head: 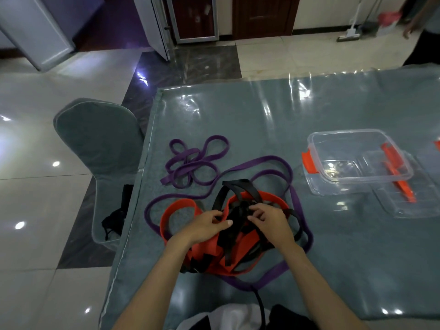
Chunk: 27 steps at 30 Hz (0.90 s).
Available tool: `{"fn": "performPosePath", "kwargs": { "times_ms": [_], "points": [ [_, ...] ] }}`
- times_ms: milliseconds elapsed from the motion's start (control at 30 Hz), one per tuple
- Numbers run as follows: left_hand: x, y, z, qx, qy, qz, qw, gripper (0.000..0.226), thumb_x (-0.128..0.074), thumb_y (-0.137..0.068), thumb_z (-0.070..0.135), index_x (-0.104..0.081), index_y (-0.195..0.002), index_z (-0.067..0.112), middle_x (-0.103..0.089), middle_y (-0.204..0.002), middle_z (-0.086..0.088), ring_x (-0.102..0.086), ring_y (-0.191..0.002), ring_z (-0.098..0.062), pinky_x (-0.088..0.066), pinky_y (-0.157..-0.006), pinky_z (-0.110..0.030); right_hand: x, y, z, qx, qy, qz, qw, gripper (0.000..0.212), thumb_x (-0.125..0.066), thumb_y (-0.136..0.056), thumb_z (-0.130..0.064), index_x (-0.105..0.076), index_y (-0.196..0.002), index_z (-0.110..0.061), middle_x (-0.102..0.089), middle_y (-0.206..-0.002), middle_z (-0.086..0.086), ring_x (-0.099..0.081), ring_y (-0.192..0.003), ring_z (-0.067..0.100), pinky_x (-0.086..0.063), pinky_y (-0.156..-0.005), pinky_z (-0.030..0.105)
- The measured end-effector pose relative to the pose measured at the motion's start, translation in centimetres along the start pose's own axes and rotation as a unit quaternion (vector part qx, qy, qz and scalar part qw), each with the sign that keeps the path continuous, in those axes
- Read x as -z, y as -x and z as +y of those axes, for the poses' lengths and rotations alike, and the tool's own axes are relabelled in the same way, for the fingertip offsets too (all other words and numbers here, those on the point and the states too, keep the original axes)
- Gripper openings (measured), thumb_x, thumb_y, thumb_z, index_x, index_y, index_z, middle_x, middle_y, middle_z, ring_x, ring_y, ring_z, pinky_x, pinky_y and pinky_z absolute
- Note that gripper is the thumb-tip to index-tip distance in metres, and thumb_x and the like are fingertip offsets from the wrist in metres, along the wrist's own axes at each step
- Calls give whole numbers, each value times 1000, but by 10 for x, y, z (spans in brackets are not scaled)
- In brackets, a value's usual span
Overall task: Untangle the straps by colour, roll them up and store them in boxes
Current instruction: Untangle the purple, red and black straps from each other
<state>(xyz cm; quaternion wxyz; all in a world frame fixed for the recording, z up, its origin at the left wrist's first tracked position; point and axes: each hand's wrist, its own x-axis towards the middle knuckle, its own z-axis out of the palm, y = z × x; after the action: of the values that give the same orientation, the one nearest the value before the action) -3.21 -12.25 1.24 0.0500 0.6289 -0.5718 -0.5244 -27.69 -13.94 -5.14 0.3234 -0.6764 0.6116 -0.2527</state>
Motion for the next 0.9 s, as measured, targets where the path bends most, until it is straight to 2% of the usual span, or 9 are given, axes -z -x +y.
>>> {"fn": "performPosePath", "kwargs": {
  "times_ms": [67, 100, 167, 267, 533, 633, 700, 767, 900],
  "points": [
    [1, -9, 1, 1, -16, 4, 1000, 56, -56, -99, 68, -72, -125, 21, -69, -112, 9, -65, -107, -11, -54, -99, -36, -5, -3, -4, 33, 6, -28, 999, 18, -86, -88, -18, -80, -104, -26, -68, -88, -18, -61, -77, -5, -54, -76, 21],
    [0, -14, 1, 0, -14, 7, 1000, 55, -53, -100, 69, -73, -101, 17, -66, -92, 10, -63, -88, -9, -53, -86, -37, -8, -4, -7, 48, 13, -52, 997, 18, -85, -89, -18, -81, -103, -27, -69, -90, -18, -62, -78, -4, -53, -76, 20],
    [-3, -23, 4, -1, -7, 20, 1000, 60, -53, -102, 66, -47, -65, 19, -43, -58, 13, -45, -53, -8, -37, -62, -35, -14, -7, -11, 78, 21, -108, 991, 20, -84, -89, -17, -80, -107, -26, -72, -96, -15, -65, -83, 0, -56, -80, 22],
    [-7, -42, 6, -30, -37, 61, 997, 63, -56, -106, 52, -35, -57, 18, -33, -51, 4, -34, -44, -13, -28, -55, -33, -19, -8, -9, 94, -42, -152, 983, 19, -82, -92, -17, -80, -110, -22, -73, -103, -11, -70, -95, 2, -56, -90, 20],
    [-17, -85, 11, -21, -29, 215, 976, 38, -72, -97, 45, -42, -89, 22, -53, -79, 4, -52, -69, -11, -33, -56, -27, -10, -15, -9, -54, -275, -149, 948, 22, -58, -109, -18, -79, -102, -21, -78, -94, 4, -76, -93, 20, -61, -75, 30],
    [-16, -97, 12, -12, -9, 188, 982, 50, -81, -91, 44, -46, -117, 20, -64, -113, 1, -65, -107, -26, -45, -73, -32, -3, -19, -10, -122, -375, -64, 917, 26, -55, -111, -15, -78, -99, -15, -74, -81, 11, -72, -78, 24, -60, -65, 30],
    [-13, -101, 8, 8, -37, 166, 985, 71, -83, -86, 51, -43, -136, 21, -60, -142, -4, -58, -132, -29, -50, -91, -38, 2, -24, -8, -157, -369, 27, 916, 25, -54, -111, -13, -76, -99, -13, -70, -71, 9, -66, -67, 19, -55, -56, 27],
    [-12, -102, 4, 9, -79, 170, 982, 77, -83, -83, 56, -43, -140, 24, -59, -145, -4, -55, -135, -30, -52, -97, -45, 9, -30, -4, -180, -315, 91, 927, 24, -53, -110, -9, -74, -98, -12, -66, -65, 7, -61, -58, 15, -50, -50, 24],
    [-11, -99, 1, -36, -113, 225, 967, 58, -80, -88, 39, -46, -133, 32, -69, -127, 0, -64, -119, -28, -55, -89, -45, 26, -39, 5, -204, -242, 5, 949, 17, -61, -106, -12, -75, -97, -9, -76, -75, 9, -65, -63, 19, -50, -50, 23]
  ]
}}
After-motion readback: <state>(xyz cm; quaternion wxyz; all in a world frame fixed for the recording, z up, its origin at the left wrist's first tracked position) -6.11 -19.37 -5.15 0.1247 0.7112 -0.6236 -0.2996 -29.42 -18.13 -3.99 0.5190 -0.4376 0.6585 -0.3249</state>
